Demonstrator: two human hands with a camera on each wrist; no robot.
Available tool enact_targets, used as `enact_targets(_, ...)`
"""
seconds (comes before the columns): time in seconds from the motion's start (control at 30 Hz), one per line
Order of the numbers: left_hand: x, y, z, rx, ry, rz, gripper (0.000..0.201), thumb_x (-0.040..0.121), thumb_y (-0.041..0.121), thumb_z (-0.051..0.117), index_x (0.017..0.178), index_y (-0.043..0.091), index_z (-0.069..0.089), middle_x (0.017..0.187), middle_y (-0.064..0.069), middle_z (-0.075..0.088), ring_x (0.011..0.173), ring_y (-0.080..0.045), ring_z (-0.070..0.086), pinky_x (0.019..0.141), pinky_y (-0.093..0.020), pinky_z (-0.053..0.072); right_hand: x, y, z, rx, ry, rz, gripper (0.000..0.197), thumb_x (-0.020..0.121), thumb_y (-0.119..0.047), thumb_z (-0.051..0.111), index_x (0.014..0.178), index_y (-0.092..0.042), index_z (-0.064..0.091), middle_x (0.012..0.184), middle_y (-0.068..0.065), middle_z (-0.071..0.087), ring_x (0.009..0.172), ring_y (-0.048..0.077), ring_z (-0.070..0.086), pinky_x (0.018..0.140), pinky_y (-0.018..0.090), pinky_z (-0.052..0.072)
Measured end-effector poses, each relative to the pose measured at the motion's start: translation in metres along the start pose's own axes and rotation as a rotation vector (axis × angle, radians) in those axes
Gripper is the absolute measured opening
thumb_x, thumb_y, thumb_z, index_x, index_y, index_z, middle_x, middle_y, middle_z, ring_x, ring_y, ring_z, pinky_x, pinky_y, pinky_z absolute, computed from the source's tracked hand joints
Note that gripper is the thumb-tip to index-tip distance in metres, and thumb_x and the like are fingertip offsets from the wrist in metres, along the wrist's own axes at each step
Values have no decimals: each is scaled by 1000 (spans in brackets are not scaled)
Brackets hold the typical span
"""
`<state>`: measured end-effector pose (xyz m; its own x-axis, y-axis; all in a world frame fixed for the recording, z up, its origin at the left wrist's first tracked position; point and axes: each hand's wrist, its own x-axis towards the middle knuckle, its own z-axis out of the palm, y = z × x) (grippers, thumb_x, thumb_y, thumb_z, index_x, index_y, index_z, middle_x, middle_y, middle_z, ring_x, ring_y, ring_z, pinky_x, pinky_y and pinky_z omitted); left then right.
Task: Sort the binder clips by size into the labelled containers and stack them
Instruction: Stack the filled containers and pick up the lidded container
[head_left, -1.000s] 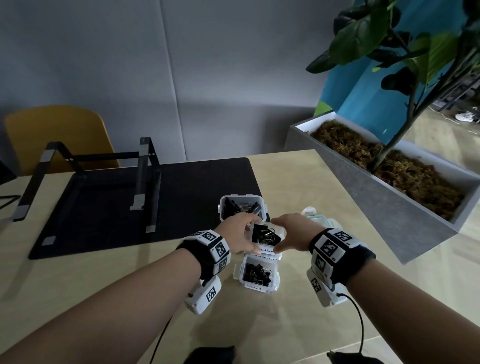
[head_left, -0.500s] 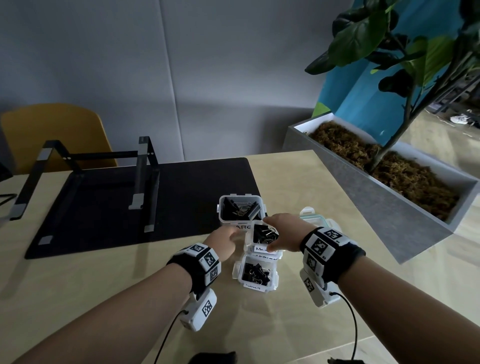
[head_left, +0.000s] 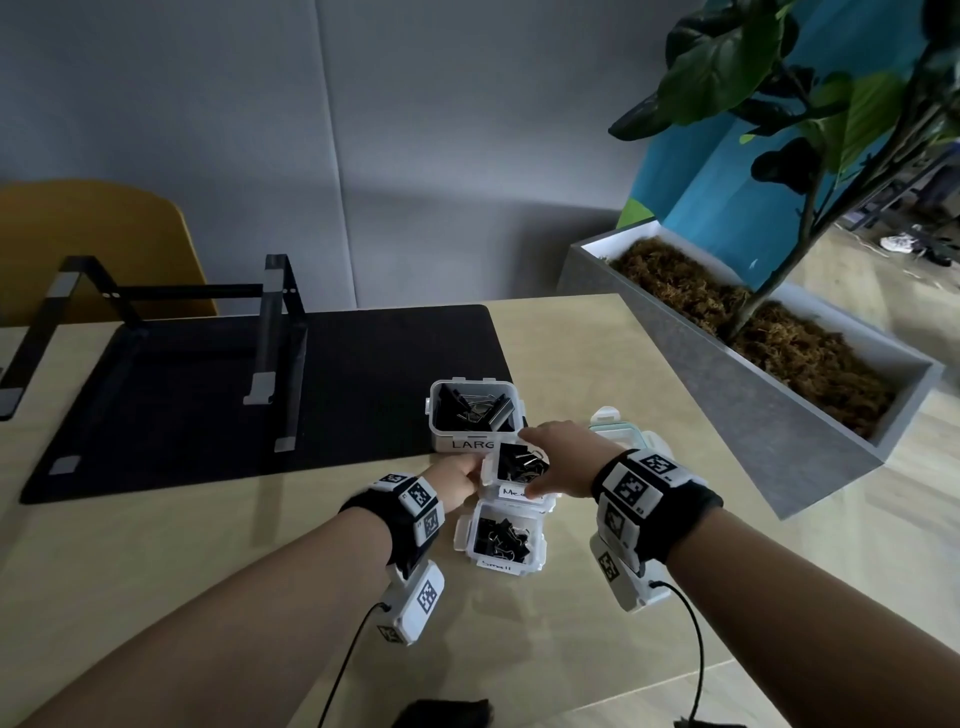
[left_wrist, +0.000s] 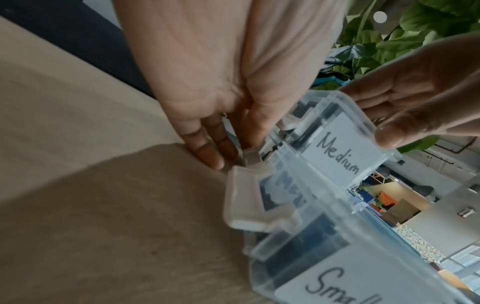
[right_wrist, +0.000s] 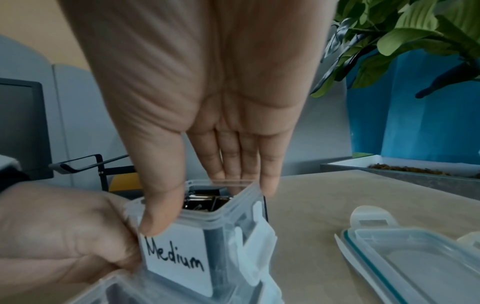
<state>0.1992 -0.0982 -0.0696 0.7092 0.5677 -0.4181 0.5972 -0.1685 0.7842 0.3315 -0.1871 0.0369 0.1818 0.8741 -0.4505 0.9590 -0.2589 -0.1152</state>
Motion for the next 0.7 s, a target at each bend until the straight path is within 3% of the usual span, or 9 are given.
enact_targets(0.07, 1, -3, 1, -49, 8, 7, 43, 92, 3, 45, 132, 18, 50, 118, -10, 62, 103, -24, 61, 80, -26, 51, 0, -1, 0, -9, -3, 3, 72, 80, -34, 70, 140, -13, 38, 135, 9, 52, 125, 26, 46, 103, 39, 41)
enact_targets(0.13, 0, -4, -1, -119, 20, 27, 39, 91, 2, 47, 127, 17, 53, 106, -9, 63, 91, -18, 60, 67, -14, 48, 1, -2, 0, -13, -8, 8, 72, 79, -33, 71, 140, -13, 38, 135, 9, 52, 126, 26, 46, 103, 40, 41)
enact_targets(0.2, -2, -3, -3, -156, 27, 39, 36, 90, 1, 50, 122, 18, 54, 98, -5, 61, 82, -11, 57, 61, -6, 43, 1, -3, -1, -14, -12, 12, 72, 79, -32, 71, 141, -14, 38, 137, 9, 51, 127, 26, 45, 104, 41, 41)
enact_targets(0.27, -5, -2, -5, -166, 26, 41, 36, 90, 3, 53, 123, 17, 53, 104, -3, 61, 89, -10, 56, 71, -9, 43, 1, -3, -2, -5, -12, 8, 73, 79, -30, 71, 141, -15, 37, 138, 9, 50, 128, 26, 45, 105, 41, 40)
enact_targets(0.37, -8, -3, -7, -191, 25, 41, 37, 90, 10, 58, 126, 14, 53, 112, -2, 61, 104, -15, 56, 94, -27, 44, -1, -2, -1, 23, -5, -9, 73, 80, -27, 71, 142, -16, 35, 141, 7, 48, 131, 25, 43, 107, 40, 38)
enact_targets(0.43, -11, -7, -9, -226, 30, 36, 31, 90, 12, 57, 121, 16, 56, 107, -1, 61, 100, -19, 59, 89, -32, 49, -1, -2, -1, 35, -3, -13, 75, 80, -27, 71, 144, -17, 33, 142, 7, 47, 131, 25, 43, 108, 39, 37)
enact_targets(0.53, -18, -9, -13, -305, 63, 39, 14, 92, 24, 57, 105, 26, 61, 105, 1, 63, 94, -17, 60, 79, -30, 51, 0, -1, -3, 35, -7, -8, 76, 79, -29, 72, 144, -19, 33, 142, 6, 48, 131, 25, 43, 107, 38, 37)
enact_targets(0.63, -24, -2, -17, -312, 92, 58, 19, 91, 37, 56, 99, 23, 65, 101, 0, 67, 92, -13, 62, 81, -24, 47, 1, -2, -5, 17, -15, -4, 77, 78, -31, 73, 143, -20, 34, 141, 6, 50, 130, 25, 44, 106, 39, 39)
enact_targets(0.7, -25, 5, -17, -429, 92, 57, 14, 91, 33, 56, 94, 21, 65, 93, -1, 66, 84, -10, 62, 75, -19, 51, 1, -2, -4, 9, -17, 2, 77, 78, -31, 73, 143, -20, 34, 139, 7, 51, 129, 25, 46, 105, 39, 40)
